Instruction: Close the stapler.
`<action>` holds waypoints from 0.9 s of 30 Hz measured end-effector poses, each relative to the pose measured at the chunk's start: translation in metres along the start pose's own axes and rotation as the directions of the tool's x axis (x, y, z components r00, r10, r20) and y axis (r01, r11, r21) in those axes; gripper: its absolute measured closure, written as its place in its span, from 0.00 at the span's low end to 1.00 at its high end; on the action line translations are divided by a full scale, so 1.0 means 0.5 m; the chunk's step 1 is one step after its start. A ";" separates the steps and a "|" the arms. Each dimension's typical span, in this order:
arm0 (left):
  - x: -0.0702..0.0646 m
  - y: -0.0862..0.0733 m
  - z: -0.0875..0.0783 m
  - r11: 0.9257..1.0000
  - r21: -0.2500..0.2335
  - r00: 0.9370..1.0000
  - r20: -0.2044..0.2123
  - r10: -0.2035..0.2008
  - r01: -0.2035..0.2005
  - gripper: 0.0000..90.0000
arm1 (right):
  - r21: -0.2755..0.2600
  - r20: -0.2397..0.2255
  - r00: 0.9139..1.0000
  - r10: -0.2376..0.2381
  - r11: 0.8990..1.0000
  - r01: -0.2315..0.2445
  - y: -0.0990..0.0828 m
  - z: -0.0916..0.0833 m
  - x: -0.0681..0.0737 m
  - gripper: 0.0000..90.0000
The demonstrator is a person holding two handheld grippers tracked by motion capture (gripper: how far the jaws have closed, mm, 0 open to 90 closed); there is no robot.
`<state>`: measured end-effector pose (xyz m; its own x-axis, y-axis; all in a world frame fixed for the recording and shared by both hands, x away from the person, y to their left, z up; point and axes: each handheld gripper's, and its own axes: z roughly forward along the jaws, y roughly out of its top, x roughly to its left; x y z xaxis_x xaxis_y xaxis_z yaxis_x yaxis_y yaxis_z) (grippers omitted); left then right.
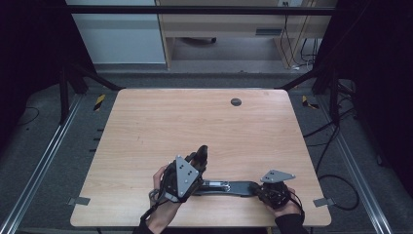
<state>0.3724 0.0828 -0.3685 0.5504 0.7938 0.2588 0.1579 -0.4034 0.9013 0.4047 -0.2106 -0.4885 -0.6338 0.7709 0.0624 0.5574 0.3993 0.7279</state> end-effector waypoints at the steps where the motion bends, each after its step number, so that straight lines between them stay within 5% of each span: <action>1: -0.002 0.000 0.001 1.000 0.000 1.000 -0.001 0.003 -0.003 0.64 | 0.000 0.000 1.000 0.000 1.000 0.000 0.000 0.000 0.000 1.00; 14: -0.023 0.005 0.012 1.000 0.000 0.999 -0.018 0.030 -0.030 0.64 | 0.001 -0.001 1.000 0.001 1.000 -0.001 0.000 0.000 0.000 1.00; 27: -0.064 0.009 0.034 0.995 0.006 0.994 -0.035 0.103 -0.102 0.63 | 0.005 -0.003 1.000 0.002 1.000 -0.002 0.000 -0.001 0.000 1.00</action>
<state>0.3693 0.0478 -0.3786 0.5347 0.7636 0.3620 0.1054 -0.4853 0.8680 0.4045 -0.2110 -0.4882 -0.6342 0.7704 0.0659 0.5615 0.4003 0.7242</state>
